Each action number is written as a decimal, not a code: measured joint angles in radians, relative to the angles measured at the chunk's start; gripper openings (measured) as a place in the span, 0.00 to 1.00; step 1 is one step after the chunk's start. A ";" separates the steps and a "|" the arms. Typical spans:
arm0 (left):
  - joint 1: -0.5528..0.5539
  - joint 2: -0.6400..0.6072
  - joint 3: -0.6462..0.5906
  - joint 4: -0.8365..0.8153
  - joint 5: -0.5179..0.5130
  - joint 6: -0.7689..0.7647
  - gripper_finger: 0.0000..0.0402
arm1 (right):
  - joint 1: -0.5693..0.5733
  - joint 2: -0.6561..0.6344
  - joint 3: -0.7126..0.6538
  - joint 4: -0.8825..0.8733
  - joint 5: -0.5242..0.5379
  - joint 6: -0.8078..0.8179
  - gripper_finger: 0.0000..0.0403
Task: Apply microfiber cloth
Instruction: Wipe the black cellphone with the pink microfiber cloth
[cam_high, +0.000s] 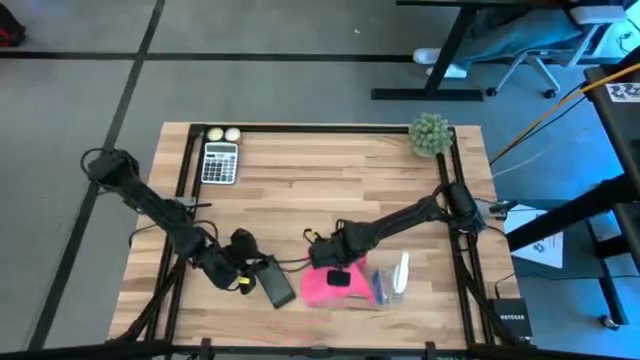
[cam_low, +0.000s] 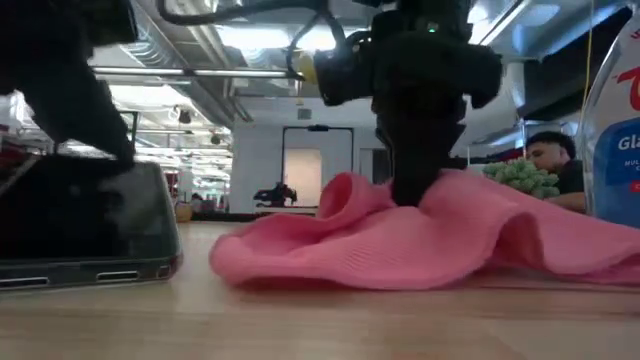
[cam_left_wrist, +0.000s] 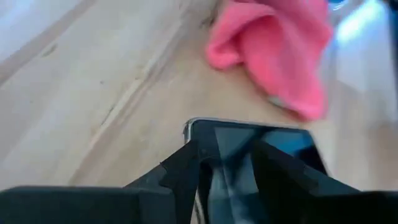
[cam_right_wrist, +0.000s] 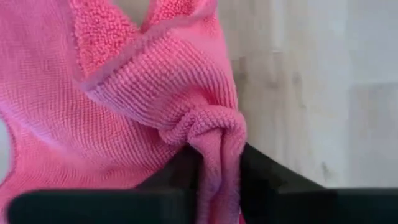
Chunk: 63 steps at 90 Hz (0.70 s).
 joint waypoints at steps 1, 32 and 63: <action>-0.001 -0.002 0.000 -0.007 0.000 0.003 0.32 | -0.001 -0.004 0.000 -0.003 -0.002 0.002 0.25; -0.016 -0.012 0.001 -0.121 0.064 -0.004 0.32 | 0.009 -0.020 0.000 0.197 -0.067 -0.031 0.53; -0.190 0.043 -0.023 -0.016 0.029 -0.126 0.32 | 0.070 -0.021 0.003 0.279 -0.059 -0.261 0.54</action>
